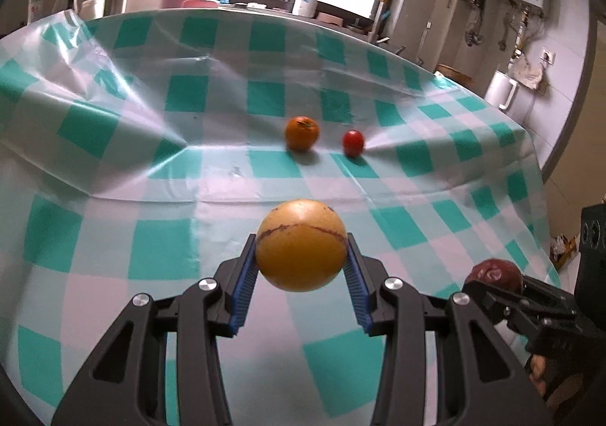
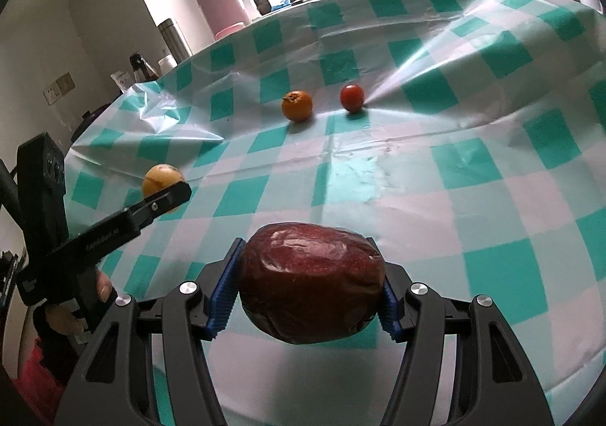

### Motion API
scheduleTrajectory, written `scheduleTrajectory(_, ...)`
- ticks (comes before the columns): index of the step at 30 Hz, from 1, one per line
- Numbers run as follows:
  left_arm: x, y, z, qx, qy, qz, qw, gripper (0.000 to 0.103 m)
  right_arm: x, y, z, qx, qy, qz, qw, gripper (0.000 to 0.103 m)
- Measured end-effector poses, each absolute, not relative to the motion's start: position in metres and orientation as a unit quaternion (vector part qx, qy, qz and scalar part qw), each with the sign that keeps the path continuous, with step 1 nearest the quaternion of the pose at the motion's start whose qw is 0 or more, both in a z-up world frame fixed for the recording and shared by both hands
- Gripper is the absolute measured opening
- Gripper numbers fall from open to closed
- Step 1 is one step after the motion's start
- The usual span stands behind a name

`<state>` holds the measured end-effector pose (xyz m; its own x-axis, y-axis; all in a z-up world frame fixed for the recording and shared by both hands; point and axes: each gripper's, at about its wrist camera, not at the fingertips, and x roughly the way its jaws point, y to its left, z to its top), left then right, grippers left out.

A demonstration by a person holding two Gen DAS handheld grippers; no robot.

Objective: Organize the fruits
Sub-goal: 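Carry the apple and yellow fruit in both grippers down into the white box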

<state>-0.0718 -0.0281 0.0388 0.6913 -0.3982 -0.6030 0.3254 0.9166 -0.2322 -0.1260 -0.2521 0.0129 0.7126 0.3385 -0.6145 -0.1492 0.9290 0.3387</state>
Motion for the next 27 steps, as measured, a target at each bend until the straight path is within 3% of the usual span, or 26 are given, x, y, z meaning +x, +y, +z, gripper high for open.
scheduleTrajectory(27, -0.165, -0.181, 0.031, 0.108, 0.344, -0.321, 0.876, 0.044, -0.235, -0.38, 0.009, 0.198, 0.295, 0.054, 0.933, 0.06)
